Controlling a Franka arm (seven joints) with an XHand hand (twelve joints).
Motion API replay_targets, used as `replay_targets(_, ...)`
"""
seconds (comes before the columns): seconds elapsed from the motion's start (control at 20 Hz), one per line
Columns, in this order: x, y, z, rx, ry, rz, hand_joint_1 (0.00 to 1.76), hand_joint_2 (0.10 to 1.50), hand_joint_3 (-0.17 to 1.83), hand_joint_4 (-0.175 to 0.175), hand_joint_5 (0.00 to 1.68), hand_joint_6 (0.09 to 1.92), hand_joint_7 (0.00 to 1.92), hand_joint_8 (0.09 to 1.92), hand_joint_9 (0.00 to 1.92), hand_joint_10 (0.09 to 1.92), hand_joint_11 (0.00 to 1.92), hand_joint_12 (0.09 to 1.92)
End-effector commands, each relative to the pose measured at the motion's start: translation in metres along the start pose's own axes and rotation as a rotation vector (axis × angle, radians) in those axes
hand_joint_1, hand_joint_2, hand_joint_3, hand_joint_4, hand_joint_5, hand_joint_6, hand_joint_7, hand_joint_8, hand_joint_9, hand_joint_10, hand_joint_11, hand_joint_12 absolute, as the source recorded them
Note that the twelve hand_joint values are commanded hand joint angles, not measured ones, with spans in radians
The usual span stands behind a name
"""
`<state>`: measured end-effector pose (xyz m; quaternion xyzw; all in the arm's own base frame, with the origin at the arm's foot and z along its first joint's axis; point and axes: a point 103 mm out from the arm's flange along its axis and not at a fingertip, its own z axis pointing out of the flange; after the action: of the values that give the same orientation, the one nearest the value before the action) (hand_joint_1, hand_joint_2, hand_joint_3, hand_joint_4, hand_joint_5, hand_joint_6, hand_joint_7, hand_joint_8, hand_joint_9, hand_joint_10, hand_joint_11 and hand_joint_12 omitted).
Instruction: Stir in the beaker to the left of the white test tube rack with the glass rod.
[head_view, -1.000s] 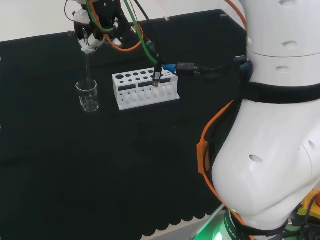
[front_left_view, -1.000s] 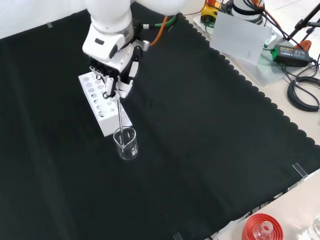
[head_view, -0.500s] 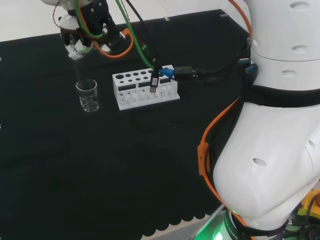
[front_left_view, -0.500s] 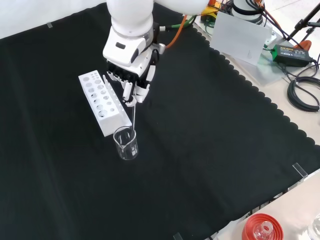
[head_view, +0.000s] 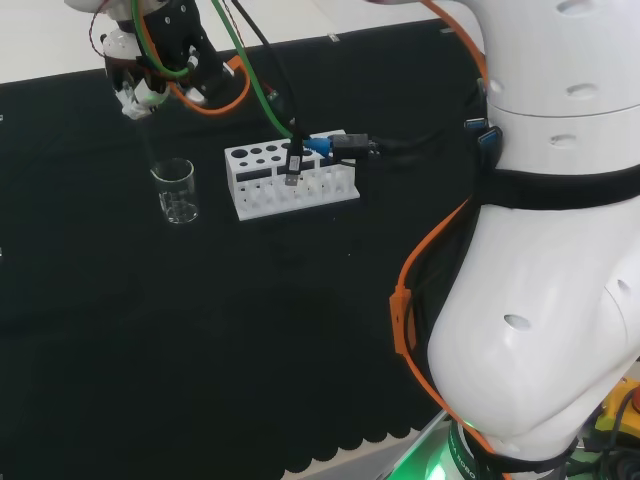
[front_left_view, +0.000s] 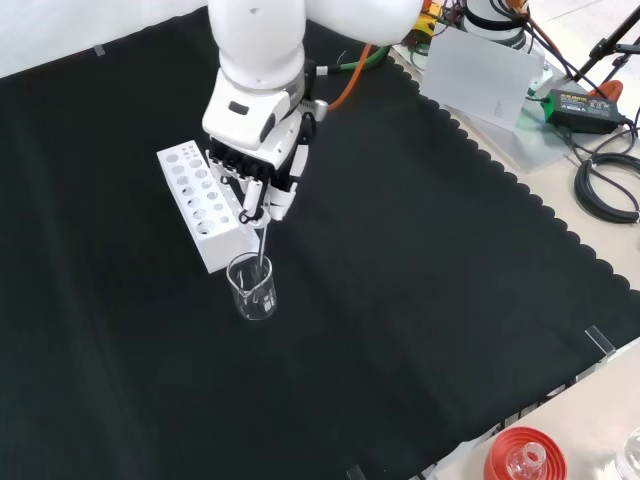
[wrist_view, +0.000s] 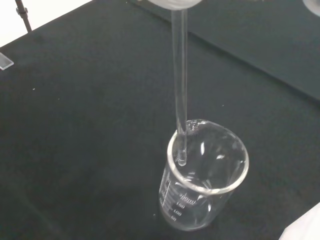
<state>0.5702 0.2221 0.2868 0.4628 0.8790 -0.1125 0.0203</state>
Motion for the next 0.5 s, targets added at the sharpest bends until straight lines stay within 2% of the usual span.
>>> replay_targets(0.05,-0.063,0.014,0.013,0.015,0.052,0.018,1.2,1.12,-0.17,-0.175,1.15,0.76,1.68,0.63,1.92,0.34,1.78,0.57)
replay_targets(0.2,-0.081,0.01,0.018,0.008,0.029,0.038,1.2,1.12,-0.17,-0.175,1.15,0.76,1.68,0.63,1.92,0.34,1.78,0.57)
replay_targets(0.5,-0.111,-0.005,0.031,0.018,0.049,0.076,1.2,1.12,-0.17,-0.175,1.15,0.77,1.68,0.63,1.92,0.34,1.78,0.57)
